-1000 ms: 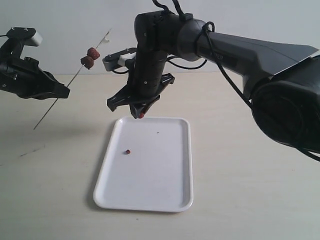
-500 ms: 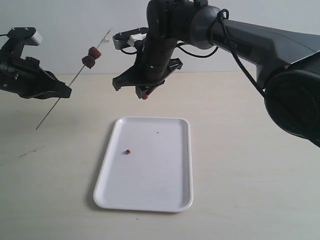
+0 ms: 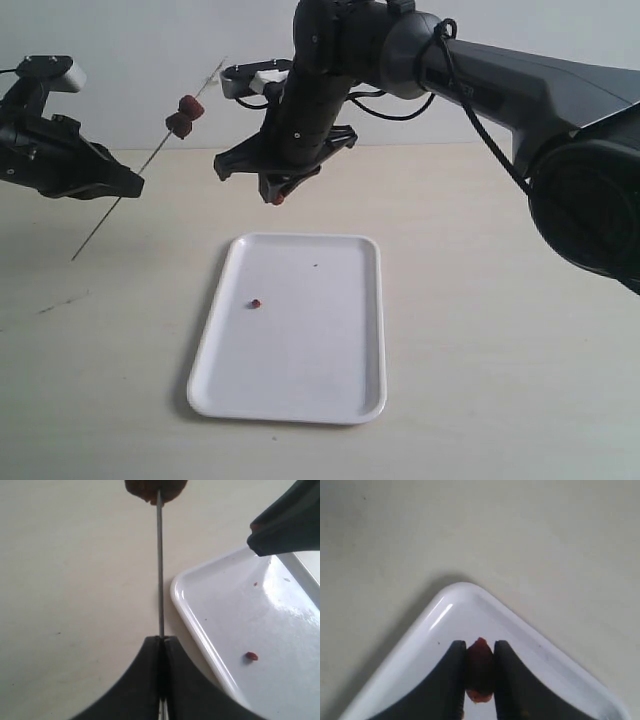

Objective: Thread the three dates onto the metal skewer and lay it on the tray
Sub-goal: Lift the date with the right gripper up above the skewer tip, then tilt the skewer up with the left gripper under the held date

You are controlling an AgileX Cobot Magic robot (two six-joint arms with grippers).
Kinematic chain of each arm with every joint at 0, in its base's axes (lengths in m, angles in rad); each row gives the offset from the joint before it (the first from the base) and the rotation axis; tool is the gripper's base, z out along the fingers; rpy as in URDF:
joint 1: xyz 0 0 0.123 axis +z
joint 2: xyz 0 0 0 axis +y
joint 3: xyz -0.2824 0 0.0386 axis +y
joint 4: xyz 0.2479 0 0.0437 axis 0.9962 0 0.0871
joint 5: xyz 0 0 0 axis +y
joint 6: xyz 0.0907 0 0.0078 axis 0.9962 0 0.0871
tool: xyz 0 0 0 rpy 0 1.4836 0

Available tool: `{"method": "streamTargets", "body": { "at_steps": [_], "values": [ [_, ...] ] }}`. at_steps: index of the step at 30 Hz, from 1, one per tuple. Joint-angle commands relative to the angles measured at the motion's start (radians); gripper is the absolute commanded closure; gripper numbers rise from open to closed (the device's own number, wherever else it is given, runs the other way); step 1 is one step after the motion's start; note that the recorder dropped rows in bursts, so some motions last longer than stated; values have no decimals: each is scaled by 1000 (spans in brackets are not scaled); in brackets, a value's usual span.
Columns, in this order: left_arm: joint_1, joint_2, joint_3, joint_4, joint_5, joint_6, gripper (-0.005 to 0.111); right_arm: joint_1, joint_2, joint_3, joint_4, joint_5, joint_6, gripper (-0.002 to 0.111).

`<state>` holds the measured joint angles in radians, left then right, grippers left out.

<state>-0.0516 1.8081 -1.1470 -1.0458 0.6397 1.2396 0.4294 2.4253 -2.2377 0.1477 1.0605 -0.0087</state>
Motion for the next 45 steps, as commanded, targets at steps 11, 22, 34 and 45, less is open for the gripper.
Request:
{"method": "streamTargets", "body": {
  "at_steps": [11,22,34,45],
  "values": [
    [3,0,-7,-10,71,-29,107,-58,-67,-4,-114,-223,203,88],
    [-12,2,27,-12,270,-68,107,-58,-74,-4,-241,-340,401,88],
    [-59,2,58,-13,352,-101,107,-58,-74,-4,-260,-340,403,88],
    [-113,2,67,-102,165,-203,107,-58,-74,-4,-259,-340,401,88]
  ]
}}
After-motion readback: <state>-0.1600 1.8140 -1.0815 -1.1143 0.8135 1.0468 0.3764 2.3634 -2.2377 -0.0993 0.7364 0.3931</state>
